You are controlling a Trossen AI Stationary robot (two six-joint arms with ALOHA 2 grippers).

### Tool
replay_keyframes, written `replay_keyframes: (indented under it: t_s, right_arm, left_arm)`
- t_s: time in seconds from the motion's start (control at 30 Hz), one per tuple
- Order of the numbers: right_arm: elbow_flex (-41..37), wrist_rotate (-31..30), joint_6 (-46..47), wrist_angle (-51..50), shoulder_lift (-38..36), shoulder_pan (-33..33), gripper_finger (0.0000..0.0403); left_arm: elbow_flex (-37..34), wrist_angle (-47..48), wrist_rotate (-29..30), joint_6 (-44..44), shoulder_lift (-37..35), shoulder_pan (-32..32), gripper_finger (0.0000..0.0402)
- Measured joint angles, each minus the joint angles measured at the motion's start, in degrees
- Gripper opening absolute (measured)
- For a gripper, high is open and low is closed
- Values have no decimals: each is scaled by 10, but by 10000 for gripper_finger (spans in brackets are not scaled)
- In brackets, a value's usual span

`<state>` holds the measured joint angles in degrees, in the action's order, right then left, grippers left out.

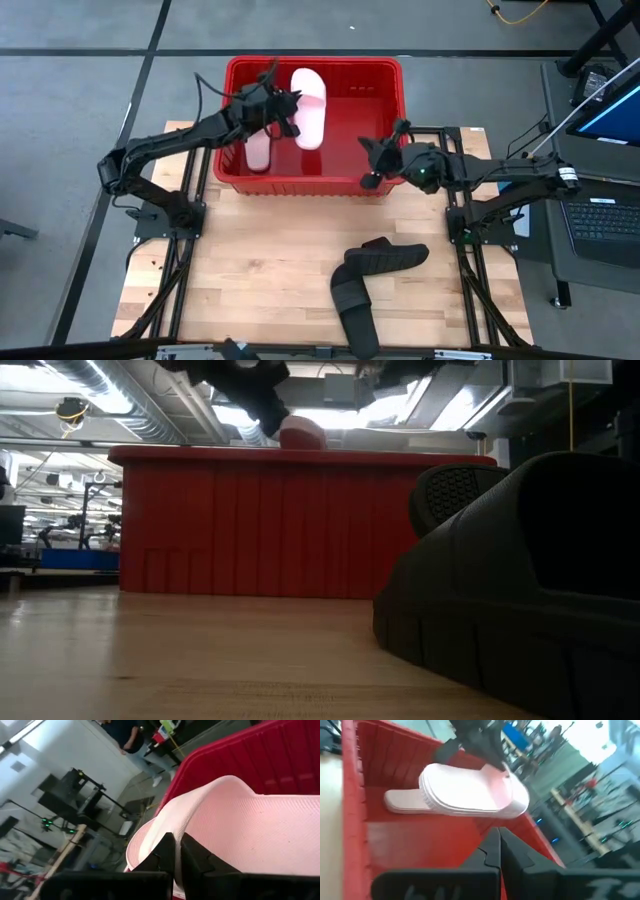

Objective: Pick and place slides into bin
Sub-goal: Put the pink slides into the red bin

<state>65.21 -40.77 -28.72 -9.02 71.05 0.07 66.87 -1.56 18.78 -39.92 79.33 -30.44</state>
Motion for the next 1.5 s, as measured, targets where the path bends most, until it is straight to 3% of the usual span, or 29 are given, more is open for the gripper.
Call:
replay_keyframes:
  t_s: [0.3, 0.6, 0.8, 1.5]
  right_arm:
    - [0, -1, -19, 35, 0, -25, 4]
    - [0, -1, -15, 36, 0, -48, 4]
    - [0, -1, 0, 36, 0, -58, 4]
    - [0, -1, 1, 37, 1, -59, 5]
  left_arm:
    - [-16, 23, -59, 17, 15, -70, 3]
    - [-145, -135, -83, 46, 33, -119, 3]
    - [-187, -146, -104, 12, 32, -134, 3]
    - [-201, -163, -117, -41, 78, -157, 3]
